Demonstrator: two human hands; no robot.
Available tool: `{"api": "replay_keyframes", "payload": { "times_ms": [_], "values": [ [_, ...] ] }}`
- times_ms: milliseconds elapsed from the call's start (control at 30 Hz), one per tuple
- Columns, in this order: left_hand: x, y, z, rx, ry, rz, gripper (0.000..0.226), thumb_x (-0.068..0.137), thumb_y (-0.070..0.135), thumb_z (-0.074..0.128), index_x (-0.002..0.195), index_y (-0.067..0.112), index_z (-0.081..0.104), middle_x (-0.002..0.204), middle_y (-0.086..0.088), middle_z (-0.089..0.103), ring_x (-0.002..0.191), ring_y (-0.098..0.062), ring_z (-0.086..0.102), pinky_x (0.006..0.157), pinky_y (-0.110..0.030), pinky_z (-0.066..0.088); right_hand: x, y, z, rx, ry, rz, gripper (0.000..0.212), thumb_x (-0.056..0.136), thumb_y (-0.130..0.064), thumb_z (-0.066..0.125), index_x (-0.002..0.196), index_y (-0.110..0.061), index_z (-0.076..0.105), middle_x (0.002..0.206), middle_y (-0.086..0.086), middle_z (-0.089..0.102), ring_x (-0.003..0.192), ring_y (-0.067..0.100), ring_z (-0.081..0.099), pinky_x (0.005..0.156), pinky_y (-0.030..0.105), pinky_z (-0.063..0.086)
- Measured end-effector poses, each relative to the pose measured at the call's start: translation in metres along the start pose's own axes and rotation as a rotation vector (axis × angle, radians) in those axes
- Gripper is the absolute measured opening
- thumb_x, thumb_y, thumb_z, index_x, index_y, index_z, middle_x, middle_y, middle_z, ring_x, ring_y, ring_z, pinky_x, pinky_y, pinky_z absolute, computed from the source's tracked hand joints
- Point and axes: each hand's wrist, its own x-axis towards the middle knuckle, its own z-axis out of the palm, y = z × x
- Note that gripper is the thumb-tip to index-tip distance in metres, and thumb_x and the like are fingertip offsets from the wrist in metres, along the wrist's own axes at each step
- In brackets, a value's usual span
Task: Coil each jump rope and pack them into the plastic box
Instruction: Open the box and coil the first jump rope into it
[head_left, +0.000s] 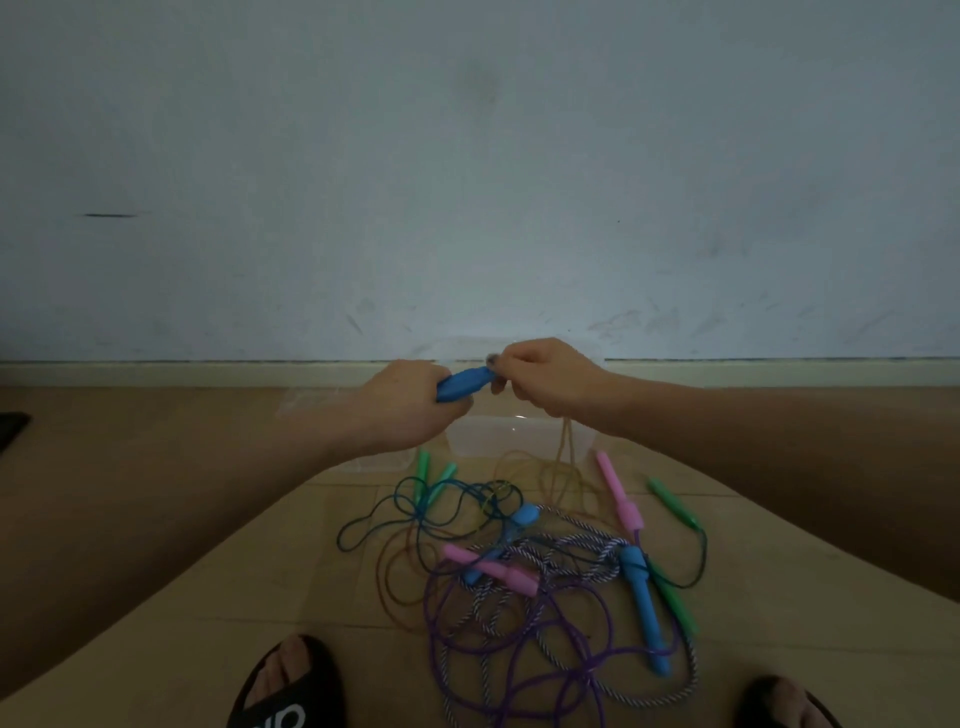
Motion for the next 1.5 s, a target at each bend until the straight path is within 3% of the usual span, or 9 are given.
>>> {"api": "replay_keyframes", "payload": {
  "times_ms": [133, 233, 400, 667, 833, 1000, 1133, 1300, 1500],
  "values": [
    [-0.004, 0.011, -0.007, -0.613, -0.103, -0.163, 0.028, 0.092, 0.025, 0.062, 0.073, 0.013, 0.046, 0.056, -0.001, 0.041, 0.042, -0.012, 0.033, 0.045, -0.025, 0.028, -0.005, -0.006, 0.003, -0.205, 0.222, -0.221, 0.052, 0.104, -0.043, 0.032, 0.078, -0.007, 0.061, 0.055, -0.005, 0.048, 0.050, 0.012, 0.043, 0.049, 0.025, 0.032],
    [-0.005, 0.014, -0.005, -0.683, -0.112, -0.194, 0.028, 0.092, 0.021, 0.061, 0.072, 0.014, 0.042, 0.052, 0.002, 0.038, 0.040, -0.011, 0.030, 0.043, -0.024, 0.025, -0.005, -0.003, 0.012, -0.251, 0.282, -0.236, 0.046, 0.105, -0.040, 0.028, 0.087, -0.011, 0.059, 0.057, -0.009, 0.047, 0.049, 0.010, 0.044, 0.048, 0.025, 0.030],
    [-0.003, 0.013, -0.001, -0.678, -0.073, -0.244, 0.022, 0.091, 0.025, 0.061, 0.078, 0.015, 0.048, 0.054, 0.001, 0.040, 0.040, -0.011, 0.031, 0.044, -0.025, 0.027, -0.007, 0.005, 0.022, -0.258, 0.222, -0.270, 0.022, 0.106, -0.030, 0.028, 0.105, -0.018, 0.046, 0.059, 0.006, 0.052, 0.046, 0.021, 0.043, 0.045, 0.035, 0.033],
    [0.000, 0.004, 0.005, -0.567, -0.003, -0.309, 0.023, 0.086, 0.029, 0.067, 0.098, 0.011, 0.060, 0.062, -0.004, 0.041, 0.048, -0.015, 0.036, 0.047, -0.028, 0.030, -0.009, 0.009, 0.029, -0.782, 0.169, -0.174, 0.018, 0.103, -0.019, 0.033, 0.115, -0.015, 0.045, 0.071, 0.002, 0.047, 0.053, 0.019, 0.045, 0.044, 0.031, 0.029],
    [-0.001, -0.001, 0.006, -0.222, 0.060, -0.242, 0.031, 0.090, 0.032, 0.061, 0.067, 0.015, 0.050, 0.057, -0.001, 0.044, 0.048, -0.016, 0.041, 0.050, -0.026, 0.031, -0.014, -0.009, 0.036, -1.050, -0.005, -0.183, 0.019, 0.098, -0.016, 0.042, 0.114, -0.014, 0.053, 0.098, 0.005, 0.063, 0.059, 0.018, 0.045, 0.048, 0.029, 0.028],
    [-0.005, -0.002, 0.010, 0.195, -0.003, -0.154, 0.024, 0.092, 0.025, 0.048, 0.079, 0.008, 0.060, 0.075, -0.010, 0.062, 0.065, -0.023, 0.054, 0.056, -0.030, 0.039, -0.018, -0.031, 0.040, -1.290, -0.114, -0.461, 0.019, 0.093, -0.008, 0.047, 0.086, -0.015, 0.064, 0.077, 0.001, 0.060, 0.052, 0.016, 0.045, 0.044, 0.028, 0.032],
    [-0.011, 0.000, 0.012, 0.484, -0.032, 0.044, 0.021, 0.088, 0.028, 0.050, 0.091, 0.013, 0.065, 0.084, -0.010, 0.068, 0.072, -0.025, 0.064, 0.060, -0.033, 0.050, -0.009, -0.031, 0.024, -1.041, -0.227, -0.597, 0.025, 0.096, -0.029, 0.049, 0.088, -0.015, 0.068, 0.075, 0.001, 0.064, 0.063, 0.019, 0.055, 0.055, 0.029, 0.041],
    [-0.014, 0.002, 0.005, 0.420, -0.038, 0.115, 0.048, 0.088, 0.067, 0.049, 0.085, 0.020, 0.058, 0.070, 0.000, 0.060, 0.062, -0.016, 0.058, 0.057, -0.033, 0.047, -0.009, -0.028, -0.003, -0.401, -0.383, -0.312, 0.029, 0.091, -0.027, 0.059, 0.071, -0.010, 0.071, 0.054, -0.006, 0.057, 0.047, 0.005, 0.041, 0.052, 0.018, 0.035],
    [-0.032, 0.007, -0.002, 0.511, 0.002, 0.210, 0.060, 0.077, 0.082, 0.046, 0.089, 0.024, 0.053, 0.075, 0.002, 0.062, 0.063, -0.015, 0.058, 0.053, -0.028, 0.042, -0.015, -0.030, 0.002, -0.245, -0.481, -0.056, 0.028, 0.088, -0.029, 0.054, 0.083, -0.014, 0.076, 0.068, -0.005, 0.070, 0.055, 0.006, 0.045, 0.054, 0.024, 0.039]
  ]
}}
